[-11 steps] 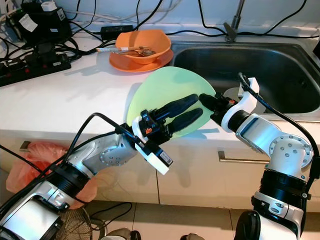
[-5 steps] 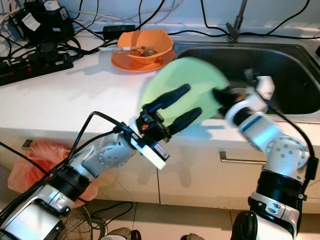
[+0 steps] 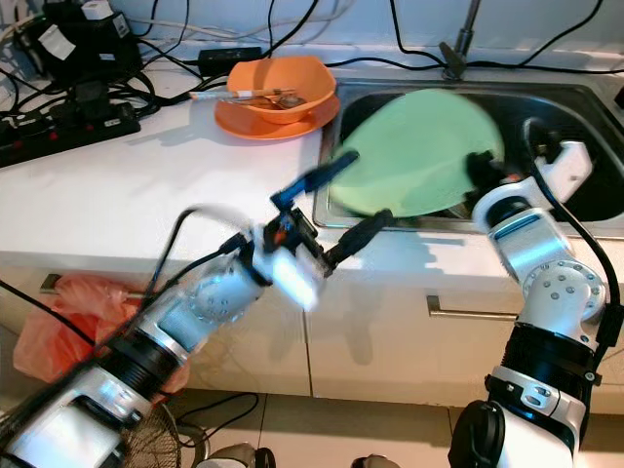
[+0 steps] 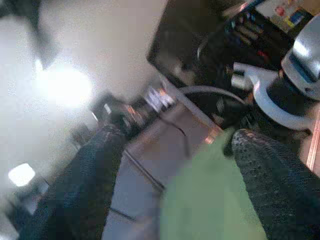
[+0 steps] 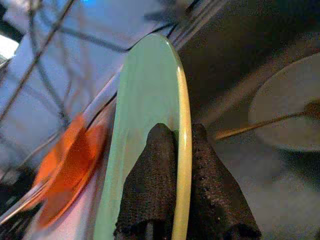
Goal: Kitchen organization
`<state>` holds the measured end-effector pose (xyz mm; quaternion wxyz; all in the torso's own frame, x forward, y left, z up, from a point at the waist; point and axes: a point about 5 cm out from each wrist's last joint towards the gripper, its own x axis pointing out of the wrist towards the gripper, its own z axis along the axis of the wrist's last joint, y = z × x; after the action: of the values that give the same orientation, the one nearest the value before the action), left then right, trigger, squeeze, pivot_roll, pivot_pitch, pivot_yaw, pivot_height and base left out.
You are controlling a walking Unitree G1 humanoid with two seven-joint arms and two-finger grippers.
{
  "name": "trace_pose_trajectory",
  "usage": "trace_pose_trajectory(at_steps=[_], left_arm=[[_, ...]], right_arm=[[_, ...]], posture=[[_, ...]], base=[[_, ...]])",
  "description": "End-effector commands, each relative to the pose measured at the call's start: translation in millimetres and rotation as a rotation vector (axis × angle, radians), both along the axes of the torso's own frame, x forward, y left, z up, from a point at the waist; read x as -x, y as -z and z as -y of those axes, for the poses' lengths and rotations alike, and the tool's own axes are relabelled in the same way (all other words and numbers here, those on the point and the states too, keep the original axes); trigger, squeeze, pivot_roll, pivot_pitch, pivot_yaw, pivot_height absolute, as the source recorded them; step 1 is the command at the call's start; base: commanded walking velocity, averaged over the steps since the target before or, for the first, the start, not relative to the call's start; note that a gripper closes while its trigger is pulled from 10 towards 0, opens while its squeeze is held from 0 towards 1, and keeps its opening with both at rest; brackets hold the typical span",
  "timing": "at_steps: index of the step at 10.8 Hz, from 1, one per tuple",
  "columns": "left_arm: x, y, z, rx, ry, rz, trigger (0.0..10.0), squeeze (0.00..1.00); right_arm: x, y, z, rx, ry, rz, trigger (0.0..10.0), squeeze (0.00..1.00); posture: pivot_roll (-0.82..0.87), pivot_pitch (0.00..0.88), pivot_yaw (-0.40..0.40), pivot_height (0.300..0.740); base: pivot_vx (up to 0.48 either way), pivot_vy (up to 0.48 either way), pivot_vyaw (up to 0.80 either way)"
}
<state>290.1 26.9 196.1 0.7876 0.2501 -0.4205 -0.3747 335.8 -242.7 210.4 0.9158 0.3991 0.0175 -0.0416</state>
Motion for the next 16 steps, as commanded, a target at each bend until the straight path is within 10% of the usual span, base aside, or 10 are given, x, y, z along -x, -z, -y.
trace_pose_trajectory(at_steps=[1,8,10,13,16], left_arm=[[-5.6,2,-4.2,-0.013,-0.011,-0.056,10.0,1.00],[-38.7,12,-6.6,-0.107,0.064,-0.663,10.0,1.00],[-47.3,2,-13.3,-0.106,0.040,-0.694,10.0,1.00],[-47.2,2,-15.9,-0.183,0.042,-0.744,10.0,1.00],[-48.0,-1,-15.9,-0.186,0.046,-0.753,10.0,1.00]], right_arm=[[-1.7,-8,6.0,0.035,0.055,0.022,0.0,0.00],[-9.4,25,37.2,0.254,0.349,-0.086,0.1,0.00],[-13.3,34,33.6,0.405,0.322,-0.130,10.0,0.00],[-20.5,46,16.0,0.666,0.109,-0.174,10.0,0.00],[-25.0,45,19.1,0.697,0.093,-0.186,10.0,0.00]], posture=[[0.06,0.077,0.021,0.740],[0.08,0.071,0.055,0.740],[0.08,0.068,0.063,0.740],[0.09,0.067,0.066,0.740],[0.09,0.065,0.068,0.740]], base=[[0.000,0.000,0.00],[0.000,0.000,0.00],[0.000,0.000,0.00],[0.000,0.000,0.00],[0.000,0.000,0.00]])
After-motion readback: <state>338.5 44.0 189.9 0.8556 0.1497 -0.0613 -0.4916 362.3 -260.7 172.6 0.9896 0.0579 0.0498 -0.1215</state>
